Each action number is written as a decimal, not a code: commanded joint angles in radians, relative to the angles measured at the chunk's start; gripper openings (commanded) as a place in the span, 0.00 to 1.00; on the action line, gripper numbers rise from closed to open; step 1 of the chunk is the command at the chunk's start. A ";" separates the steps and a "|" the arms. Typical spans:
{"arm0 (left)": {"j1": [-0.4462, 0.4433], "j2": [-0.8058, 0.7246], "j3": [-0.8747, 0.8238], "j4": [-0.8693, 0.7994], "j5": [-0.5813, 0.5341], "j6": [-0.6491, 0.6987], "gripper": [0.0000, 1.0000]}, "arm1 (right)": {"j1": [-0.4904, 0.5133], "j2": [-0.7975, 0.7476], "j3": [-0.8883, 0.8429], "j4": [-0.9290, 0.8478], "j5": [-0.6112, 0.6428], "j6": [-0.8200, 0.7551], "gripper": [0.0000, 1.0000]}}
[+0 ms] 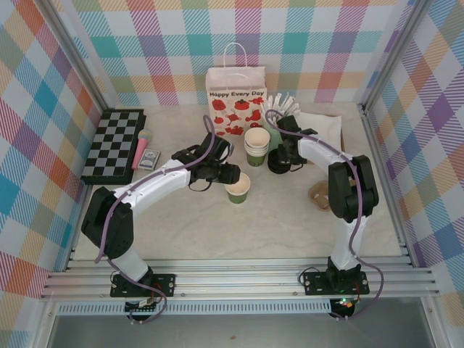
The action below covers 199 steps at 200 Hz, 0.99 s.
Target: Pack the takeout coffee
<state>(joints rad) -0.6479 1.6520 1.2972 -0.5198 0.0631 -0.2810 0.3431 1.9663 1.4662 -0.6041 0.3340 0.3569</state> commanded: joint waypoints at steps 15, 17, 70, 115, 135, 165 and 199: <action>0.019 -0.037 -0.018 0.029 0.031 -0.031 0.59 | 0.014 -0.066 -0.019 0.022 0.025 -0.038 0.20; 0.019 -0.037 -0.018 0.029 0.032 -0.032 0.59 | 0.014 -0.067 -0.022 0.026 0.023 -0.040 0.20; 0.022 -0.043 -0.030 0.057 0.062 -0.060 0.60 | 0.016 -0.089 -0.068 0.082 0.003 -0.070 0.14; 0.024 -0.038 -0.031 0.066 0.069 -0.072 0.61 | 0.016 -0.082 -0.084 0.095 0.001 -0.054 0.13; 0.026 -0.043 -0.027 0.071 0.082 -0.077 0.61 | 0.016 -0.112 -0.109 0.122 0.006 -0.060 0.08; 0.027 -0.046 0.001 0.081 0.126 -0.111 0.62 | 0.017 -0.218 -0.227 0.265 -0.019 -0.132 0.04; 0.012 -0.029 0.061 0.112 0.192 -0.178 0.61 | 0.025 -0.299 -0.323 0.372 -0.013 -0.174 0.04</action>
<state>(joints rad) -0.6323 1.6444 1.2896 -0.4595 0.1879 -0.3954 0.3542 1.7283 1.1885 -0.3641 0.3244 0.2337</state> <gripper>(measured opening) 0.617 0.062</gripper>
